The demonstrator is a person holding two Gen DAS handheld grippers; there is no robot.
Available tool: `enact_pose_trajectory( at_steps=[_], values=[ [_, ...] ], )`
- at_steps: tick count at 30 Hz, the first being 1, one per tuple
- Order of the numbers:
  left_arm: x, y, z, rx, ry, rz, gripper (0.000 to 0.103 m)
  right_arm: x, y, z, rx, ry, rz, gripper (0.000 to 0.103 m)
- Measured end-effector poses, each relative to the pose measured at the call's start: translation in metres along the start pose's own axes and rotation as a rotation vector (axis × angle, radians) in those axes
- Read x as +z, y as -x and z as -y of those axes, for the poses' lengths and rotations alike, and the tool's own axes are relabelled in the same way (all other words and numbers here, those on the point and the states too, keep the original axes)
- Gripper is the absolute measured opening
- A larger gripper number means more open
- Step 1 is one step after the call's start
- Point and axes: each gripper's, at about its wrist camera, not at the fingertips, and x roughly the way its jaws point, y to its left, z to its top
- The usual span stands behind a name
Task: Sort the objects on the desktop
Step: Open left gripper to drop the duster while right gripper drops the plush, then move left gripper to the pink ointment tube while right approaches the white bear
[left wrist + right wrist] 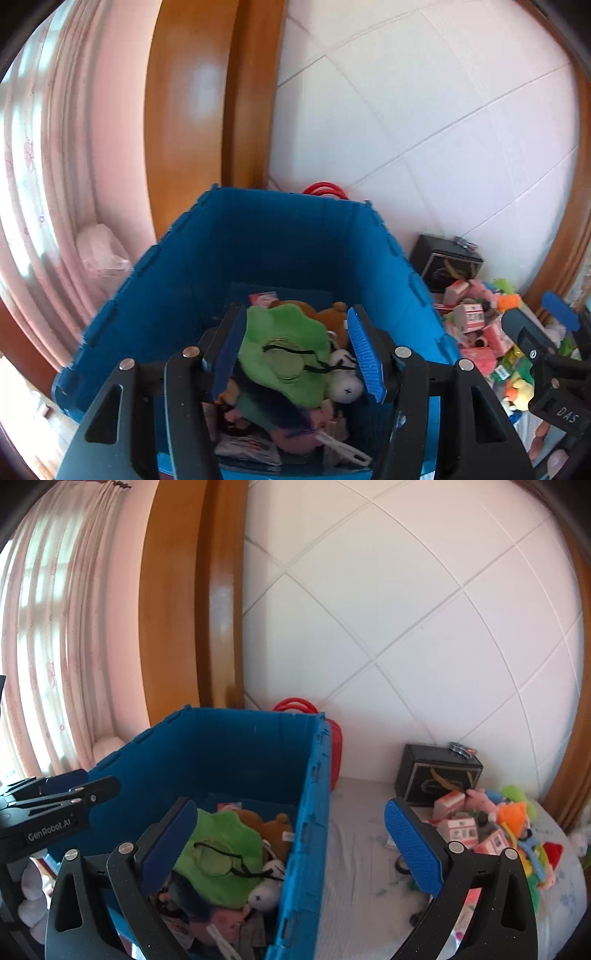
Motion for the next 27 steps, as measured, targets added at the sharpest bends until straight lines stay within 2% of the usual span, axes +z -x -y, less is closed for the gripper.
enact_pose_trajectory(
  at_steps=[5, 10, 14, 18, 22, 27],
  values=[
    [-0.007, 0.004, 0.029, -0.110, -0.021, 0.030, 0.056, -0.032, 0.021, 0.055, -0.100, -0.085, -0.026, 0.103],
    [-0.012, 0.009, 0.081, -0.173, -0.082, 0.056, 0.056, -0.060, 0.046, 0.123, -0.252, -0.164, -0.063, 0.103],
    [-0.020, 0.005, 0.130, -0.211, -0.145, 0.049, 0.056, -0.085, 0.062, 0.175, -0.338, -0.224, -0.088, 0.103],
    [-0.034, -0.003, 0.180, -0.255, -0.164, 0.028, 0.056, -0.112, 0.070, 0.225, -0.382, -0.255, -0.131, 0.103],
    [-0.056, -0.020, 0.235, -0.249, -0.155, 0.004, 0.056, -0.144, 0.075, 0.281, -0.393, -0.260, -0.169, 0.103],
    [-0.103, -0.063, 0.306, -0.237, -0.164, -0.117, 0.056, -0.192, 0.074, 0.356, -0.372, -0.273, -0.203, 0.103]
  ],
)
